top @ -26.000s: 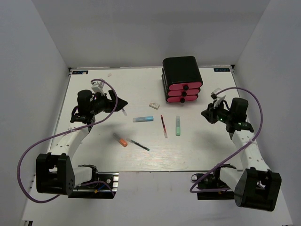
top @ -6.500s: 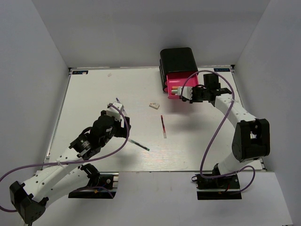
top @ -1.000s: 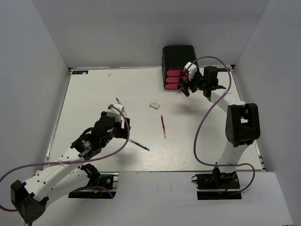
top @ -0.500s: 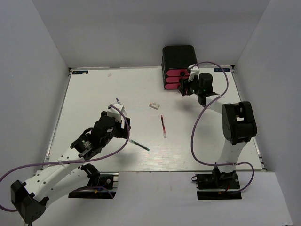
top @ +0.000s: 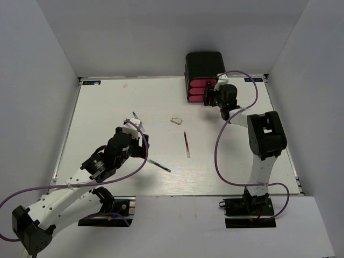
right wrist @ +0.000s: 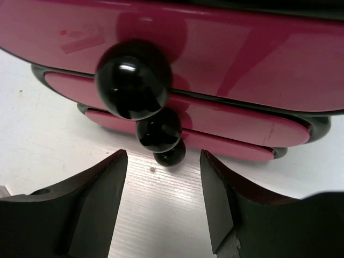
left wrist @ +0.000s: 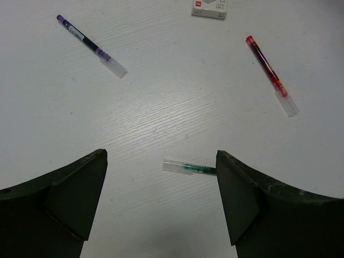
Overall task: Sort the stationery into containers
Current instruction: Open the drawer at the center of the board.
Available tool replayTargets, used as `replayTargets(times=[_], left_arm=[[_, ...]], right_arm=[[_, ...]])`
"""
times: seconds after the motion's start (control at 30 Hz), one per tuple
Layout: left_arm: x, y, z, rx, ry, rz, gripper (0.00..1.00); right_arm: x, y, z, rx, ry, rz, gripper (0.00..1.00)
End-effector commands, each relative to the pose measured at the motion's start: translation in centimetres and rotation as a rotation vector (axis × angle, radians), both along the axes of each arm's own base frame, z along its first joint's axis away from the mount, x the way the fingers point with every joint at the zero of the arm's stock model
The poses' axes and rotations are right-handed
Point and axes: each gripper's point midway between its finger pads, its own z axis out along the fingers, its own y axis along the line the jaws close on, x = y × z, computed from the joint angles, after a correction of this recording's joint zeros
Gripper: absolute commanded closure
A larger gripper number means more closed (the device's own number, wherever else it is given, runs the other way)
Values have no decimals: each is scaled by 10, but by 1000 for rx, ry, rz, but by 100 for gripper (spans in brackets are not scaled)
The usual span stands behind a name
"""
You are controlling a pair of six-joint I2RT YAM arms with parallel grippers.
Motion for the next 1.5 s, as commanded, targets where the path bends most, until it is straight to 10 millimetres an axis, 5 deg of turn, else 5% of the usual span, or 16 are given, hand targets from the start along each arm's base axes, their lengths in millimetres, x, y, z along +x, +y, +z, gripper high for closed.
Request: replayTargets(times=[0.0, 0.3, 0.83, 1.03, 1.4, 1.47], left_arm=[[1, -2, 6, -19, -22, -9, 8], [1, -2, 6, -19, -22, -9, 8], [2, -1, 7, -16, -25, -1, 8], [2, -1, 7, -16, -25, -1, 8], [2, -1, 7, -16, -25, -1, 8], [2, 0, 9, -22, -32, -1, 8]], right_arm=[[19, 0, 33, 64, -97, -72, 38], [25, 8, 31, 116, -94, -79, 39], [31, 1, 34, 155, -129, -133, 67], [19, -1, 31, 154, -138, -113, 79], [-19, -2, 44, 153, -154, -58, 80], [-32, -4, 31, 145, -123, -54, 80]])
